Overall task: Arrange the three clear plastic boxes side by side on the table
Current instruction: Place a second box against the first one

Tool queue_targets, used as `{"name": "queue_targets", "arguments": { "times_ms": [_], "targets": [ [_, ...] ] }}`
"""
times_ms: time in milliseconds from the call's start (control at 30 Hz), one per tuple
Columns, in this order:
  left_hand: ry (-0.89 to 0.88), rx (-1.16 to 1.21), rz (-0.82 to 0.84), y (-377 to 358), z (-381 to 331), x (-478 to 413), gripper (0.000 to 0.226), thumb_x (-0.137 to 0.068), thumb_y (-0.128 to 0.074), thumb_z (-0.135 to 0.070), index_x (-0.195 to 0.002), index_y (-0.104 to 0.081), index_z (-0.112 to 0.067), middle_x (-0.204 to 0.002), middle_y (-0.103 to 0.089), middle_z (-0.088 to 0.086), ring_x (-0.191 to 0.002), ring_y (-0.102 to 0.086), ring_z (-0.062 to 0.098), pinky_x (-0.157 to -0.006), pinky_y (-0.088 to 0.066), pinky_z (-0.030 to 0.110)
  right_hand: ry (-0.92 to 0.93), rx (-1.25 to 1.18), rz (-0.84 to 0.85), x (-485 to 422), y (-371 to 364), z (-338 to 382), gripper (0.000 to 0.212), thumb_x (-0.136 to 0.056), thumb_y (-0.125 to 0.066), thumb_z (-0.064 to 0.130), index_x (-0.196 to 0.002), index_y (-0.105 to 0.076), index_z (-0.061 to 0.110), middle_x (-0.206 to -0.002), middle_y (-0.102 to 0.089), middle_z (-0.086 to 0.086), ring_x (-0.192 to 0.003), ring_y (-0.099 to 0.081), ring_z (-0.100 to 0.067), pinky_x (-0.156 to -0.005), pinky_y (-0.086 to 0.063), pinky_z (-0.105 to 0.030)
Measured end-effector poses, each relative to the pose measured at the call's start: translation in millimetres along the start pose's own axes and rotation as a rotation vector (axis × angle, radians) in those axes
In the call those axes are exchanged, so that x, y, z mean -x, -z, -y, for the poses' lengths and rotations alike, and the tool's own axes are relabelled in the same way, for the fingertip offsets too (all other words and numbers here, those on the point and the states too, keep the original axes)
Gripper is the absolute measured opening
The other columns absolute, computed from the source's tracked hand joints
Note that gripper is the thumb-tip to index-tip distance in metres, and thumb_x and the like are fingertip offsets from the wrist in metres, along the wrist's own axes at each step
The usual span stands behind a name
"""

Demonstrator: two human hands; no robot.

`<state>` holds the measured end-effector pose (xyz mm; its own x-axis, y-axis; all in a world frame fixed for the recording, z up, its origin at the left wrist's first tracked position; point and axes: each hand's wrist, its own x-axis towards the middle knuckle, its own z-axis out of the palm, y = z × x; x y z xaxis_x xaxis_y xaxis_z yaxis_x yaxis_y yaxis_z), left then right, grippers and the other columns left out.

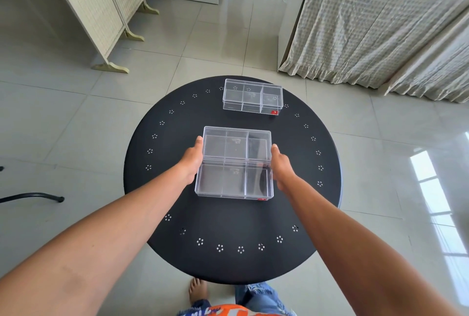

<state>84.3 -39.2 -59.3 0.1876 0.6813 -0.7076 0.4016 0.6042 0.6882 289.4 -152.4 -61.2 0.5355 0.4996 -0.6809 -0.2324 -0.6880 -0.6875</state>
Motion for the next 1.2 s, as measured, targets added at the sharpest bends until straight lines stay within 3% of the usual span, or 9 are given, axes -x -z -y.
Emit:
{"name": "queue_targets", "arguments": {
  "times_ms": [200,367,533,767,867,933,1000,1100,1200],
  "targets": [
    [-0.022,-0.018,-0.036,-5,3,5,0.079,-0.093,-0.02,-0.068,-0.145,-0.039,-0.011,-0.15,-0.043,0.008,-0.139,-0.039,0.026,-0.107,-0.03,0.036,-0.007,-0.017,-0.005,3,-4,-1,0.064,-0.099,-0.029,0.053,-0.133,-0.055,0.006,-0.123,-0.063,-0.009,-0.113,-0.058,-0.03,-0.101,-0.044,-0.039],
    [-0.029,-0.024,0.006,-3,4,4,0.081,-0.092,-0.021,-0.07,-0.145,-0.04,-0.012,-0.15,-0.044,0.007,-0.139,-0.039,0.024,-0.113,-0.028,0.039,-0.005,0.0,-0.02,1,-3,0,0.064,-0.099,-0.028,0.053,-0.133,-0.054,0.006,-0.126,-0.061,-0.01,-0.108,-0.055,-0.027,-0.092,-0.04,-0.036],
    [-0.027,-0.02,0.026,-2,4,5,0.083,-0.09,-0.022,-0.073,-0.142,-0.045,-0.012,-0.146,-0.05,0.007,-0.136,-0.044,0.024,-0.115,-0.029,0.041,-0.003,-0.011,-0.023,0,-4,-1,0.064,-0.1,-0.028,0.052,-0.137,-0.052,0.006,-0.132,-0.059,-0.01,-0.112,-0.053,-0.027,-0.094,-0.037,-0.036],
    [-0.021,-0.062,0.047,-1,3,5,0.087,-0.088,-0.02,-0.075,-0.148,-0.037,-0.013,-0.154,-0.04,0.007,-0.143,-0.035,0.025,-0.119,-0.024,0.045,0.019,-0.001,-0.024,-1,-3,-2,0.061,-0.1,-0.028,0.052,-0.133,-0.054,0.007,-0.117,-0.06,-0.007,-0.102,-0.052,-0.025,-0.088,-0.036,-0.033],
    [-0.067,-0.102,0.01,0,2,2,0.081,-0.092,-0.02,-0.07,-0.147,-0.039,-0.014,-0.153,-0.04,0.004,-0.142,-0.034,0.024,-0.117,-0.024,0.041,0.04,0.013,-0.026,-3,-1,-2,0.055,-0.1,-0.028,0.052,-0.12,-0.059,0.013,-0.106,-0.059,-0.004,-0.097,-0.054,-0.024,-0.085,-0.038,-0.033],
    [-0.122,-0.106,-0.022,2,-3,-1,0.069,-0.096,-0.024,-0.062,-0.138,-0.051,-0.014,-0.136,-0.054,-0.001,-0.128,-0.046,0.02,-0.106,-0.033,0.036,0.045,0.003,-0.037,-5,4,0,0.046,-0.098,-0.029,0.051,-0.094,-0.058,0.016,-0.088,-0.056,0.0,-0.079,-0.052,-0.02,-0.072,-0.04,-0.032],
    [-0.193,-0.141,-0.072,6,-10,-8,0.043,-0.099,-0.033,-0.049,-0.116,-0.06,-0.02,-0.111,-0.055,-0.004,-0.104,-0.048,0.016,-0.09,-0.035,0.031,0.059,0.015,-0.072,-7,11,6,0.038,-0.097,-0.032,0.045,-0.071,-0.043,0.019,-0.069,-0.041,0.003,-0.061,-0.037,-0.017,-0.061,-0.034,-0.03],
    [-0.252,-0.198,-0.141,12,-30,-22,0.015,-0.095,-0.046,-0.028,-0.087,-0.057,-0.023,-0.094,-0.049,-0.007,-0.096,-0.039,0.013,-0.074,-0.035,0.028,0.132,0.075,-0.107,-18,24,19,0.034,-0.092,-0.04,0.024,-0.063,-0.023,0.023,-0.062,-0.022,0.001,-0.059,-0.019,-0.018,-0.06,-0.023,-0.03],
    [-0.304,-0.204,-0.173,8,-56,-36,0.033,-0.09,-0.049,-0.017,-0.064,-0.034,-0.031,-0.071,-0.031,-0.013,-0.092,-0.033,0.013,-0.056,-0.018,0.023,0.151,0.117,-0.113,-33,36,38,0.031,-0.08,-0.036,0.006,-0.06,-0.02,0.024,-0.063,-0.017,0.002,-0.061,-0.014,-0.018,-0.056,-0.014,-0.029]
  ]
}}
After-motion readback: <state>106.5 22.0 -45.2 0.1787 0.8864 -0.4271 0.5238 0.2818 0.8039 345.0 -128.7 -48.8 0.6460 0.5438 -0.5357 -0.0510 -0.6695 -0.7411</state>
